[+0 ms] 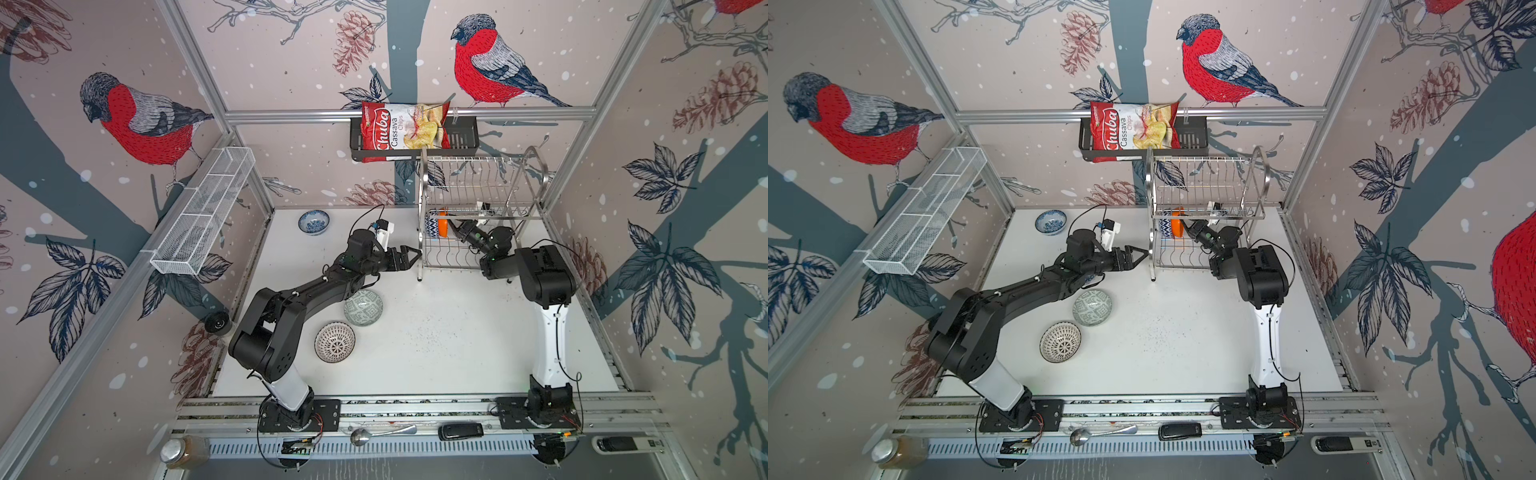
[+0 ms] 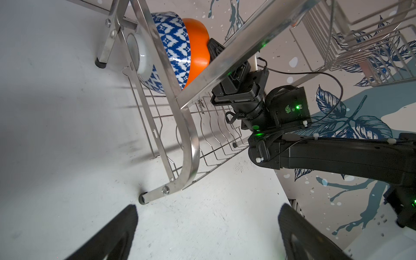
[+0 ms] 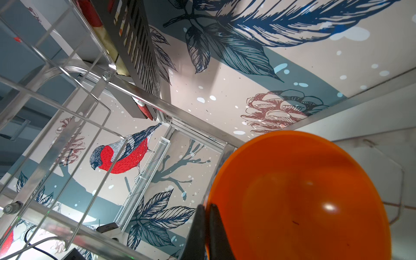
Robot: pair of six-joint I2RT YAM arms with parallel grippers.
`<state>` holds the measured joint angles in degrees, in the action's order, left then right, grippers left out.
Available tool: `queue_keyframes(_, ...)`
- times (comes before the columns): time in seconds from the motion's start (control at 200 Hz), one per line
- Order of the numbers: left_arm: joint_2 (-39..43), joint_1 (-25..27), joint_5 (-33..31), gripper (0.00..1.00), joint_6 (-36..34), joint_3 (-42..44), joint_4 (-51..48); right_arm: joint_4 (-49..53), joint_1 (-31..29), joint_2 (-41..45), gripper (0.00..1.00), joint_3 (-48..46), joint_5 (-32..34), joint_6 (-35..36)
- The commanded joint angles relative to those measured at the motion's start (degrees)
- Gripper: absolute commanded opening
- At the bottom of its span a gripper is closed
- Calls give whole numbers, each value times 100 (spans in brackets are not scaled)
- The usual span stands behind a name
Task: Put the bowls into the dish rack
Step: 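Lower the orange bowl upright between the rack wires beside the other bowls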
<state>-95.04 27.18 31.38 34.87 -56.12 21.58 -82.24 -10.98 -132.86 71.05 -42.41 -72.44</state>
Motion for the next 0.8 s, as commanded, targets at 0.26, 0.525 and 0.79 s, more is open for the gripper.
queue_keyframes(0.26, 38, -7, -38, 98, -115, -65, 21, -215, -42, -233, 0, 238, -224, -222)
queue_keyframes(0.525, 33, -15, -34, 98, -120, -73, 3, -1, -35, -284, 0, 195, -162, -167)
queue_keyframes(0.79, 67, -13, -32, 98, -123, -75, -5, -145, -36, -395, 0, 186, -136, -381)
